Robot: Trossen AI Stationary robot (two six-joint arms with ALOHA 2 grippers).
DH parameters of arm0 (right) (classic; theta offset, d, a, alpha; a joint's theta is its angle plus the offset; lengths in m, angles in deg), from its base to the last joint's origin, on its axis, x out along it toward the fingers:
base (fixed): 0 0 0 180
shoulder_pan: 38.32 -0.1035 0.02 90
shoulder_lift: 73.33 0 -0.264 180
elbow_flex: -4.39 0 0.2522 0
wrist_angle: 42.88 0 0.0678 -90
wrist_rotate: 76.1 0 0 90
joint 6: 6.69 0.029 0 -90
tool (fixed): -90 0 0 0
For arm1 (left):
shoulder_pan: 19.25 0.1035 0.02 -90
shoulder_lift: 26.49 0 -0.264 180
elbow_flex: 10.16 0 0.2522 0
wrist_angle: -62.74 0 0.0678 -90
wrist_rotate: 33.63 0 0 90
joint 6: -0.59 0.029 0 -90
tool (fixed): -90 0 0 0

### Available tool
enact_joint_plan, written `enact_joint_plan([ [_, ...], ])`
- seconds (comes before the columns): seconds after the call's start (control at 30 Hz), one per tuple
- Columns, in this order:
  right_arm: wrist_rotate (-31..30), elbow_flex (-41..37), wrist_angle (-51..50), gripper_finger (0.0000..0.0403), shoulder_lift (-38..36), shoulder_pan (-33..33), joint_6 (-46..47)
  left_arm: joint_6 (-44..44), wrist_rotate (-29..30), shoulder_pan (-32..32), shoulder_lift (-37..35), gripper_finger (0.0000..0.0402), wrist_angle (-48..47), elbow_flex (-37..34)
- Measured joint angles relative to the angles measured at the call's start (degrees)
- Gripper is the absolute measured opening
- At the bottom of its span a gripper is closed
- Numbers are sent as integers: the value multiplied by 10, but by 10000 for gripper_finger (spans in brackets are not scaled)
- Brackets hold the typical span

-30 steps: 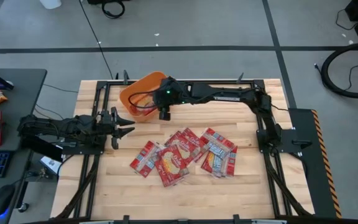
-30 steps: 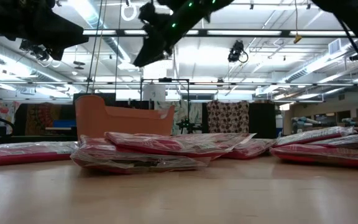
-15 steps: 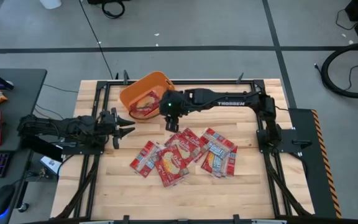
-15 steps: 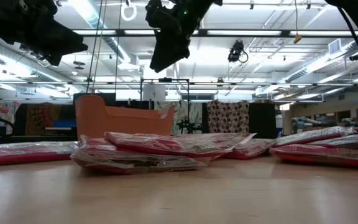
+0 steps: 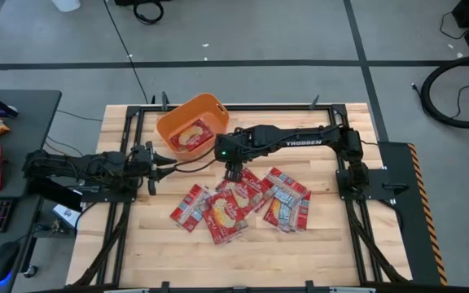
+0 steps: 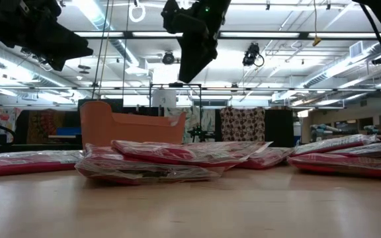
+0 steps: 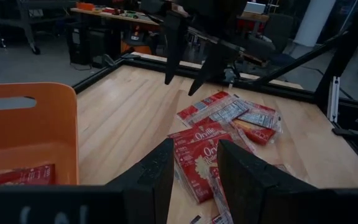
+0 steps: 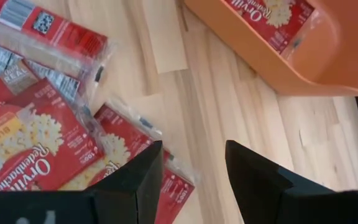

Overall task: Sort popcorn bags into baskets
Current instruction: Put the red popcorn bag into the orange bin

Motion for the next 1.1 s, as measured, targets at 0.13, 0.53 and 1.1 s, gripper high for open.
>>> enact_joint_plan([
  [0.13, -2, 0, -9, 179, 0, 1, -3, 0, 0, 0, 0, 128, 0, 0],
  [0.53, -15, -96, -28, 179, -3, 2, -5, 0, 0, 0, 0, 128, -1, 0],
  [1.1, -44, -409, 118, 179, -204, -78, 168, -14, 55, 0, 7, 128, -5, 0],
])
